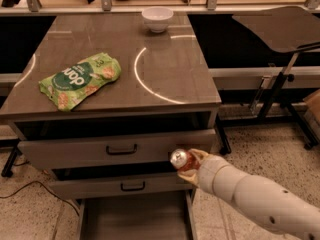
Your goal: Pick coke can from bottom drawer and place on counter
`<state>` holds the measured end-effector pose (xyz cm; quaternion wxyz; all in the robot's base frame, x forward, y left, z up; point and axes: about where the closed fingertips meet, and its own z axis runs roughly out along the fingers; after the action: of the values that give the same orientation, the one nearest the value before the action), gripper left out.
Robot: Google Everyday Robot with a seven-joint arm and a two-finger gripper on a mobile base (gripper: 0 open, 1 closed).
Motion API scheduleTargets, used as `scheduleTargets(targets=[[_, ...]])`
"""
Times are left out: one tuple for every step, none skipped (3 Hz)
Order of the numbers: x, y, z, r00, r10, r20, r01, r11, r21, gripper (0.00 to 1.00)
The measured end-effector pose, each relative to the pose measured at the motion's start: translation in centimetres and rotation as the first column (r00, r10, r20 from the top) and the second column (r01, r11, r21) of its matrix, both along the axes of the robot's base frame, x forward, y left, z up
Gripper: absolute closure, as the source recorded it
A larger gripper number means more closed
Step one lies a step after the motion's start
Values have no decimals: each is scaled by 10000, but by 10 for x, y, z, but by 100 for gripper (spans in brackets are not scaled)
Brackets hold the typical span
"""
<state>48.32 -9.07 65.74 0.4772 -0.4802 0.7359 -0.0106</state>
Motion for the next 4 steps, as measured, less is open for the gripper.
scheduleTargets(targets=[[7, -51, 68, 9922, -1108, 575, 1140, 9918, -574, 100], [3, -93, 101, 9779, -1988, 648, 2036, 9759, -789, 100], [2, -112, 106, 9705, -2299, 729, 2359, 9677, -891, 100], [2, -112, 106, 9704, -2304, 726, 2363, 9676, -886, 100]])
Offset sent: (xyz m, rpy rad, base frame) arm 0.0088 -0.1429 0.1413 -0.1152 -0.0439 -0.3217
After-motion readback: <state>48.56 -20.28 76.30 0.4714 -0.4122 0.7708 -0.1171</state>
